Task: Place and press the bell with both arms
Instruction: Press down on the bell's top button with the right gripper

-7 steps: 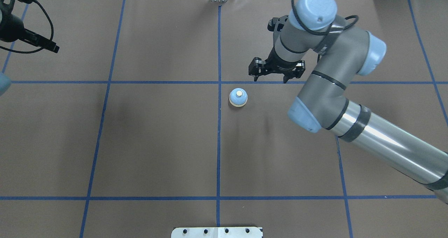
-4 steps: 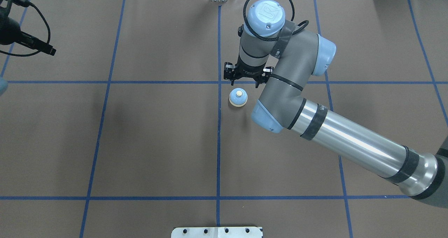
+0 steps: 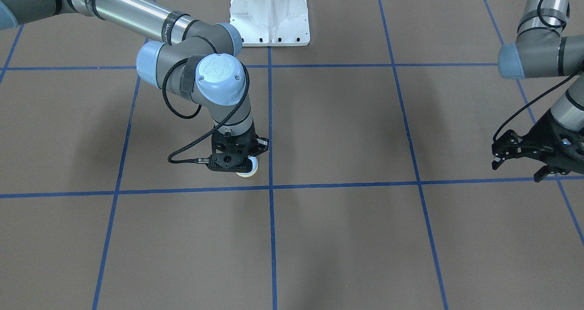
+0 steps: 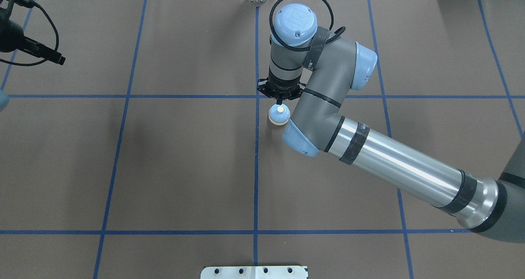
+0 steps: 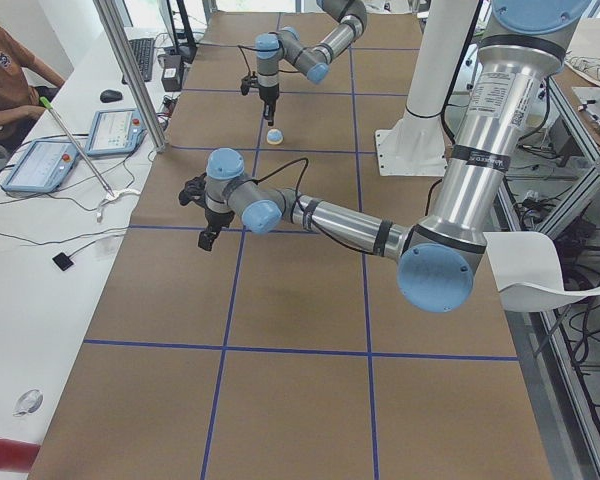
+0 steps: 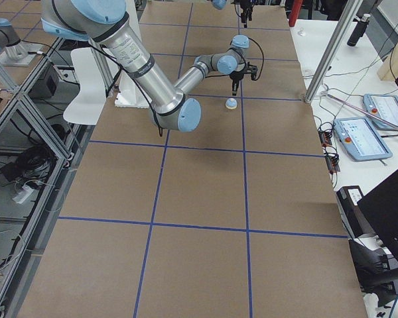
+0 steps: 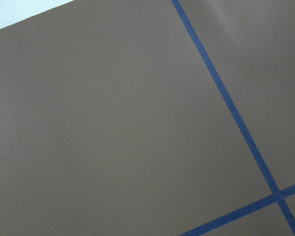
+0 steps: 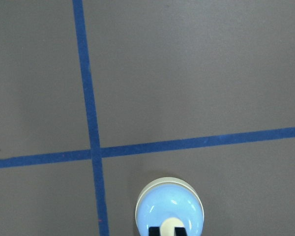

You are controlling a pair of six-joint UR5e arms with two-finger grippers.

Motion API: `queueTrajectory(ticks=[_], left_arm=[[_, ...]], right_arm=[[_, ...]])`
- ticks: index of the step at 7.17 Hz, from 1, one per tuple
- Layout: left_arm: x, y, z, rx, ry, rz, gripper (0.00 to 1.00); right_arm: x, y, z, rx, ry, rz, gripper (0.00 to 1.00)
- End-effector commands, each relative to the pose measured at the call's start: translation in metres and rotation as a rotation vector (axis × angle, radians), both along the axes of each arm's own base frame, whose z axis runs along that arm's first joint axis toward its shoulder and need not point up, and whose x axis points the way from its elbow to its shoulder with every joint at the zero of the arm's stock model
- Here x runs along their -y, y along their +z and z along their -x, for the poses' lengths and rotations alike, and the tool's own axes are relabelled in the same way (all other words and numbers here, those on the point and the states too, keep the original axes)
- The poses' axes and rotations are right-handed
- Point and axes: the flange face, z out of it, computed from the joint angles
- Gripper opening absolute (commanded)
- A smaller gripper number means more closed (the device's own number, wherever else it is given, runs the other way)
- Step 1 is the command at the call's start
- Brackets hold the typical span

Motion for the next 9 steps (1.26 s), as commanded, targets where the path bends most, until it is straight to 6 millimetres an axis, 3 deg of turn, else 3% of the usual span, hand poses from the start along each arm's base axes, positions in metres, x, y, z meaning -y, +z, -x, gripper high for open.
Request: queueTrajectory(ticks=[1, 5, 8, 9], left_arm=[[0.0, 0.0, -0.001, -0.001, 0.002, 0.001, 1.0], [0.0, 0.0, -0.001, -0.001, 0.003, 0.003, 1.0], [0.0, 0.0, 0.0, -0.002, 0.002, 0.002, 1.0], [0.001, -0.001, 0.0, -0.002, 0.002, 0.002, 1.0]], right_arm=[[0.0, 0.006, 0.003, -0.011, -0.004, 0.002, 0.0], [-0.005, 0.027, 0.022, -0.053, -0.004, -0.012, 0.0], [-0.005, 0.026, 0.022, -0.051, -0.004, -0.013, 0.0], [0.005, 0.011, 0.008, -0.016, 0.012, -0.029, 0.0]])
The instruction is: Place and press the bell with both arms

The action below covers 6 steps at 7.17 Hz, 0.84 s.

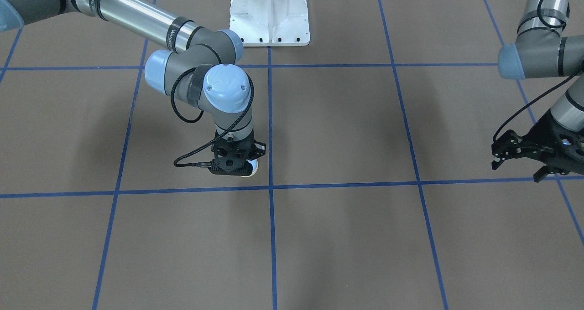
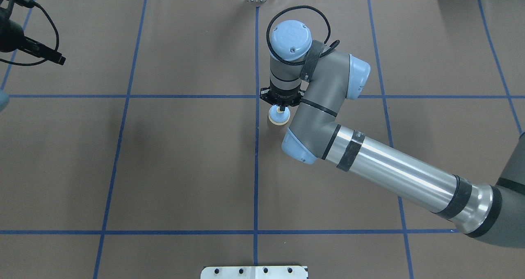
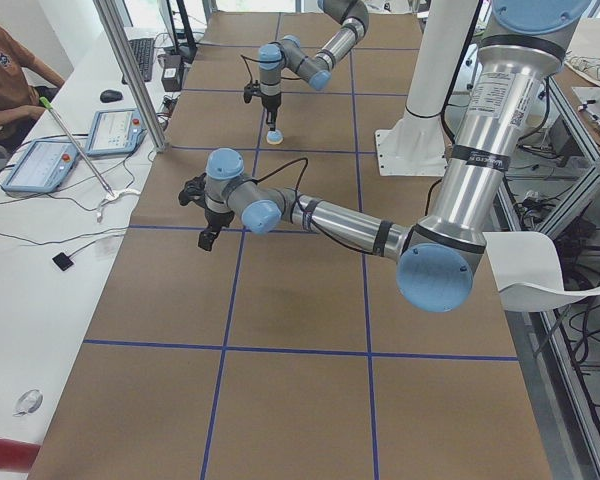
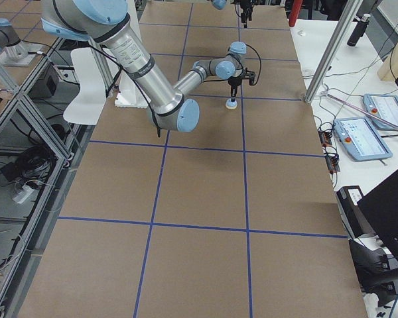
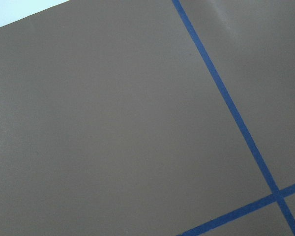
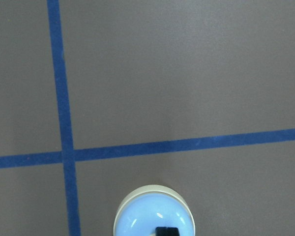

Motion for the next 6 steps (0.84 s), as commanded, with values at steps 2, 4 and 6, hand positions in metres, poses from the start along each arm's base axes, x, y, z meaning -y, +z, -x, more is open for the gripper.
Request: queueTrajectory(ticks=[2, 4, 6], left_arm=[[0.001, -0.001, 0.004, 0.0, -0.006, 0.0, 0.99], [0.001, 0.001, 0.01, -0.006, -0.009, 0.009, 1.0], [0.001, 0.029, 0.05, 0.07, 0.068, -0.099, 1.0]], right_arm=[[0.035, -0.046, -0.068, 0.131, 0.033, 0.008, 0.69], [0.02, -0.027, -0.126, 0.131, 0.047, 0.031, 1.0], [0.051, 0.022, -0.25, 0.204, -0.034, 0.152, 1.0]])
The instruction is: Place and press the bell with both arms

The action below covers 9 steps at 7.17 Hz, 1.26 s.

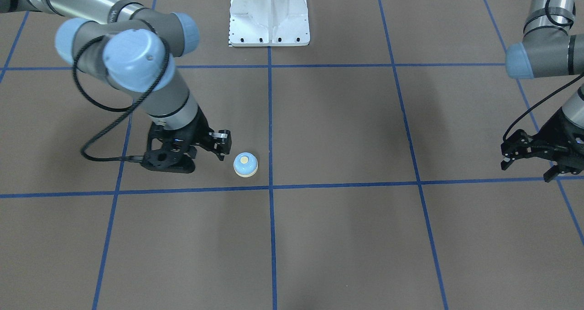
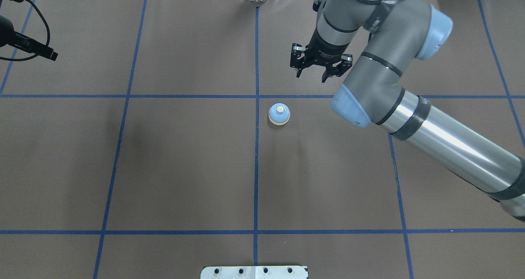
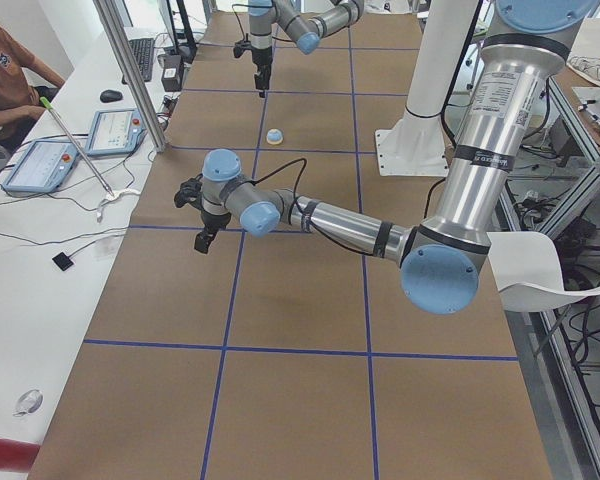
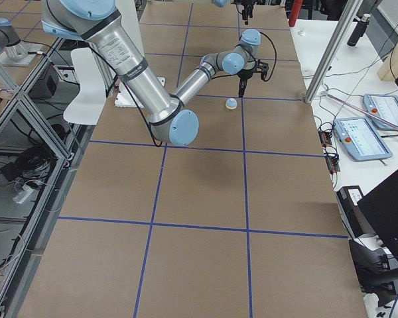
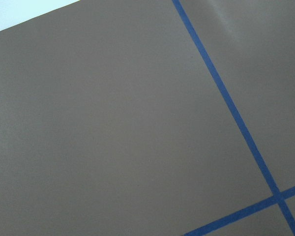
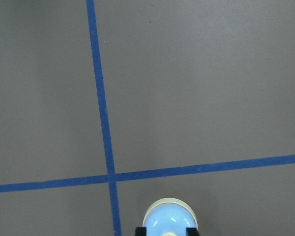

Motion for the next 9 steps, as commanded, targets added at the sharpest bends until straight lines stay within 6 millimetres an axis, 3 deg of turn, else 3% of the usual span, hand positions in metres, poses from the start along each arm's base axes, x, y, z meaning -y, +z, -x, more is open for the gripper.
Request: queueTrajectory(ticks=[1, 3, 4, 5, 6, 7, 8, 9], left_arm=[[-0.001, 0.037, 0.073, 0.124, 0.107, -0.148, 1.0], [-0.012, 0.073, 0.13, 0.149, 0.04, -0.053, 1.0], [-0.031, 0.098, 0.156, 0.107, 0.021, 0.004, 1.0], [-0.047, 0.109, 0.185, 0.025, 0.002, 0.042, 1.0], [-0.058, 0.119, 0.194, 0.0, -0.005, 0.071, 1.0], [-0.073, 0.135, 0.194, 0.0, -0.005, 0.089, 1.0], [-0.079, 0.15, 0.194, 0.018, -0.009, 0.118, 1.0], [-0.091, 0.166, 0.196, 0.038, -0.016, 0.149, 1.0]], right_arm=[[0.014, 0.069, -0.132, 0.056, -0.049, 0.017, 1.0], [0.016, 0.157, -0.25, -0.006, -0.07, -0.126, 1.0], [0.0, 0.215, -0.301, -0.037, -0.053, -0.109, 1.0], [-0.017, 0.265, -0.359, -0.061, -0.046, -0.122, 1.0], [-0.036, 0.3, -0.394, -0.085, -0.093, -0.191, 1.0], [-0.053, 0.328, -0.407, -0.116, -0.104, -0.177, 1.0], [-0.066, 0.346, -0.42, -0.13, -0.087, -0.149, 1.0], [-0.076, 0.358, -0.422, -0.132, -0.087, -0.126, 1.0]])
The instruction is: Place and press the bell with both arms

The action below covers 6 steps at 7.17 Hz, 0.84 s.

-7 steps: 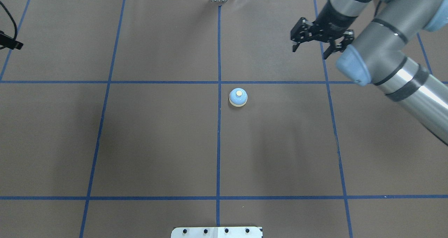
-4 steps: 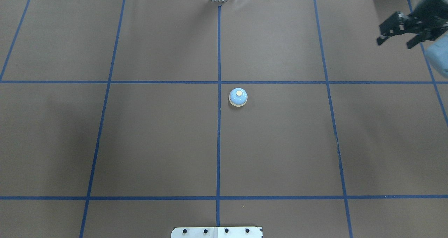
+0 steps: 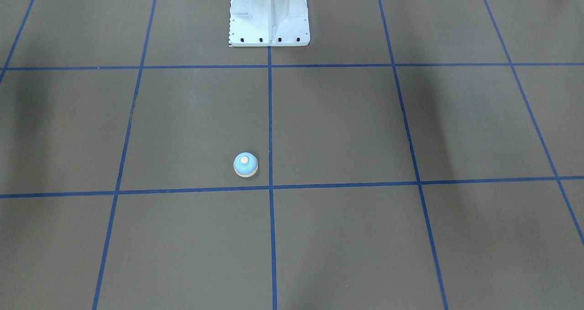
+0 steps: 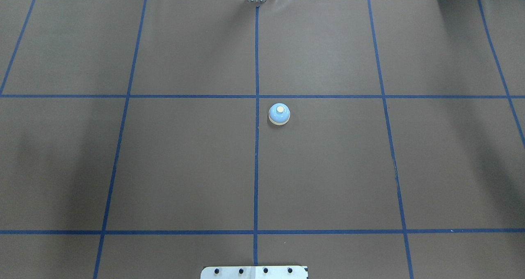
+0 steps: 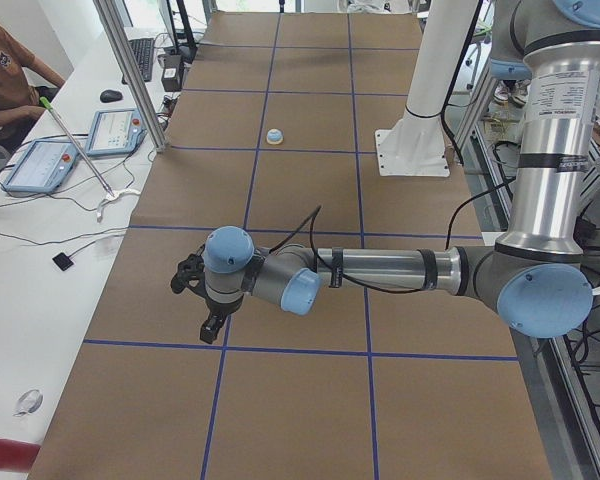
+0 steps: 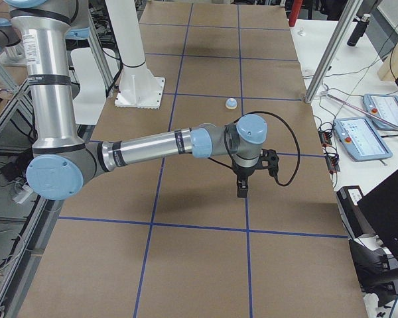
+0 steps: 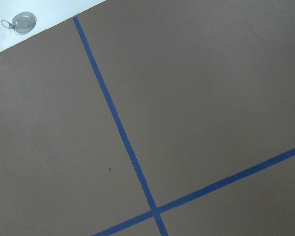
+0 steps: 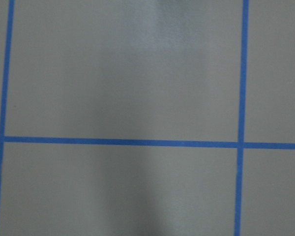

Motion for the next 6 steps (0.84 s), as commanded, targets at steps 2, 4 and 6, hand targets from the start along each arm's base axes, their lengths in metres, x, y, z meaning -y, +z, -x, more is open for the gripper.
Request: queueTrajectory(ticks=[2, 4, 6], left_arm=[[-0.017, 0.015, 0.004, 0.02, -0.009, 0.093, 1.0], [-0.03, -0.006, 0.004, 0.023, -0.009, 0.143, 1.0], [-0.037, -0.019, 0.005, 0.033, 0.016, 0.186, 1.0]], right_arm=[[-0.033, 0.035, -0.019, -0.012, 0.014, 0.049, 1.0], [-0.054, 0.06, -0.029, -0.015, -0.064, 0.009, 1.0], [-0.065, 0.07, -0.03, -0.007, -0.062, 0.032, 1.0]])
